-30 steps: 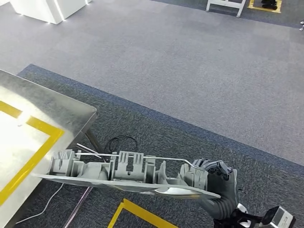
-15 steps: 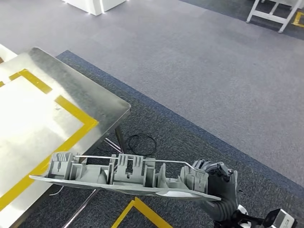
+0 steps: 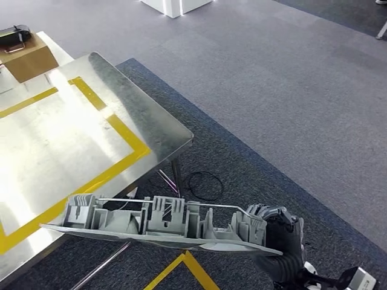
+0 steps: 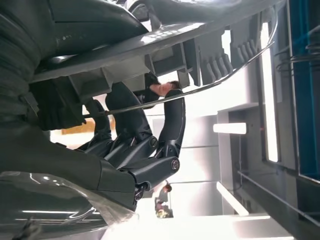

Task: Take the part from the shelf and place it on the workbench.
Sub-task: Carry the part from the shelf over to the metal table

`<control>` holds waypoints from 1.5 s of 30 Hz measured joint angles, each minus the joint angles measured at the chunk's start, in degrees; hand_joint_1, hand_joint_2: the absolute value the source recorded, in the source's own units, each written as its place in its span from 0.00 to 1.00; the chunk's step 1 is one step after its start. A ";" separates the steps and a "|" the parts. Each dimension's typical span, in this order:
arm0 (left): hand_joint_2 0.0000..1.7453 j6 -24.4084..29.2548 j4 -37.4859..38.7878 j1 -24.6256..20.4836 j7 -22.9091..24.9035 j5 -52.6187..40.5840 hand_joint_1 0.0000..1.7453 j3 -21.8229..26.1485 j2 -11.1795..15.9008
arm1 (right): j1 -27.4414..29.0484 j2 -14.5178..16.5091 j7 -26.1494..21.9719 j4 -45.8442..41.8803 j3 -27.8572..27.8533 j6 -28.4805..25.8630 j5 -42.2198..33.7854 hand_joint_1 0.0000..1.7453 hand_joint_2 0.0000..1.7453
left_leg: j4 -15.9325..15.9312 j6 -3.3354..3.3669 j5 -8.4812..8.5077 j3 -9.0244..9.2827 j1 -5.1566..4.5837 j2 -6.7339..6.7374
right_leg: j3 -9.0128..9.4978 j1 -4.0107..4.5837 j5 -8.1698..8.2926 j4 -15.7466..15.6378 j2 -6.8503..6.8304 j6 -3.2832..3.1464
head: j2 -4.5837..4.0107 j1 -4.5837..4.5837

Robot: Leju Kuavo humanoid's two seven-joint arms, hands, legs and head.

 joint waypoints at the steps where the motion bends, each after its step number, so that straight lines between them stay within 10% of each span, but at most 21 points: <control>1: 1.00 0.13 -0.10 -0.10 0.03 -0.44 0.00 0.25 -0.03 | -0.02 0.00 -0.01 0.01 0.01 0.01 0.02 1.00 1.00 | 3.19 -0.24 -1.74 -1.43 -0.05 1.87 | 0.17 0.13 -0.12 -0.01 -0.93 -0.24 | 0.00 -0.17; 3: 1.00 0.26 -0.21 -0.30 0.03 -1.24 0.00 0.77 -0.04 | -0.03 0.00 -0.01 0.08 -0.01 0.05 0.09 1.00 1.00 | 9.79 -0.59 -4.51 -4.50 0.16 3.09 | 0.38 0.31 -0.38 0.02 -2.90 -0.51 | 0.00 -0.32; 5: 1.00 0.40 -0.21 -0.38 -0.20 -2.04 0.00 1.37 -0.03 | -0.20 0.00 -0.03 0.17 0.01 0.15 0.32 1.00 1.00 | 10.65 -0.68 -3.68 -4.82 0.24 3.43 | 0.62 0.40 -0.65 0.04 -4.65 -0.52 | 0.00 -0.34; 8: 1.00 0.68 -0.21 -0.68 -0.93 -2.80 0.00 2.81 0.07 | -0.71 0.00 -0.07 0.17 0.13 0.24 1.16 1.00 1.00 | 0.51 -0.06 1.29 0.39 -0.16 5.95 | 1.33 0.62 -1.23 0.11 -6.67 -0.08 | 0.00 -0.34; 12: 1.00 0.32 -0.17 -1.58 -1.44 -4.25 0.00 4.65 0.26 | -1.70 0.00 0.12 0.15 0.45 -0.04 3.29 1.00 1.00 | -3.58 1.21 1.93 1.93 -0.89 6.84 | 1.82 1.00 -1.74 0.00 -9.01 1.10 | 0.00 -0.21; 15: 1.00 0.07 0.22 -1.93 -2.15 -6.25 0.00 5.82 0.31 | -2.81 0.00 0.46 0.07 0.51 -0.91 5.67 1.00 1.00 | -4.23 2.16 2.33 2.19 -0.40 5.04 | 0.60 0.76 -4.13 3.10 -6.13 1.96 | 0.00 0.16; 19: 1.00 -0.15 1.93 -3.35 -3.44 -9.23 0.00 7.45 0.75 | -4.27 -0.03 1.85 0.04 0.67 -3.09 9.78 1.00 1.00 | -4.24 2.57 2.50 2.06 -0.23 2.23 | -6.38 0.67 -8.95 16.18 -2.45 2.16 | 0.00 0.61; 24: 1.00 -1.30 4.83 -4.47 -3.98 -11.92 0.00 9.00 2.00 | -7.79 -0.15 3.48 0.43 1.28 -6.97 14.30 1.00 1.00 | -3.84 2.06 2.40 2.08 -0.28 -1.55 | -1.48 0.33 -0.57 2.97 1.31 1.47 | 0.00 0.59; 28: 1.00 -2.81 7.28 -4.96 -2.94 -14.03 0.00 9.78 3.40 | -11.06 -0.32 4.91 1.58 2.68 -11.72 19.50 1.00 1.00 | -3.83 0.51 2.98 1.00 0.11 -3.46 | -0.15 0.35 -0.44 0.46 1.29 0.34 | 0.00 0.54; 32: 1.00 -4.76 9.65 -5.47 -0.62 -15.35 0.00 10.15 4.58 | -14.02 -0.42 5.23 2.47 4.73 -16.91 23.50 1.00 1.00 | 5.03 -0.54 -1.57 -3.45 0.00 2.12 | 0.34 0.26 -0.29 -0.15 -2.02 -0.78 | 0.00 -0.21; 35: 1.00 -6.44 11.28 -5.63 1.64 -15.97 0.00 10.56 5.22 | -15.68 -0.46 5.24 2.84 6.11 -19.31 24.60 1.00 1.00 | 12.17 -0.87 -3.18 -7.12 0.19 3.43 | 0.53 0.54 -0.62 -0.11 -4.65 -1.01 | 0.00 -0.29; 40: 1.00 -8.66 12.89 -5.57 4.49 -16.74 0.00 11.05 6.36 | -18.58 -0.46 5.25 2.95 8.60 -24.03 27.48 1.00 1.00 | -3.05 0.57 3.60 0.57 -0.65 6.79 | 1.42 1.12 -1.48 -0.04 -7.42 -0.46 | 0.00 -0.22; 43: 1.00 -9.44 13.65 -5.48 5.84 -17.06 0.00 11.19 6.79 | -20.51 -0.46 6.06 3.27 10.38 -26.57 29.56 1.00 1.00 | -4.13 1.28 3.39 0.71 -0.88 6.45 | 1.42 1.25 -1.78 -0.16 -8.33 0.43 | 0.00 -0.23; 45: 1.00 -9.45 14.03 -5.47 6.56 -17.35 0.00 11.29 7.02 | -21.84 -0.46 6.86 3.86 11.51 -28.14 31.34 1.00 1.00 | -4.68 1.82 3.65 0.95 -0.52 5.76 | 0.77 1.10 -2.95 1.22 -6.43 1.02 | 0.00 -0.06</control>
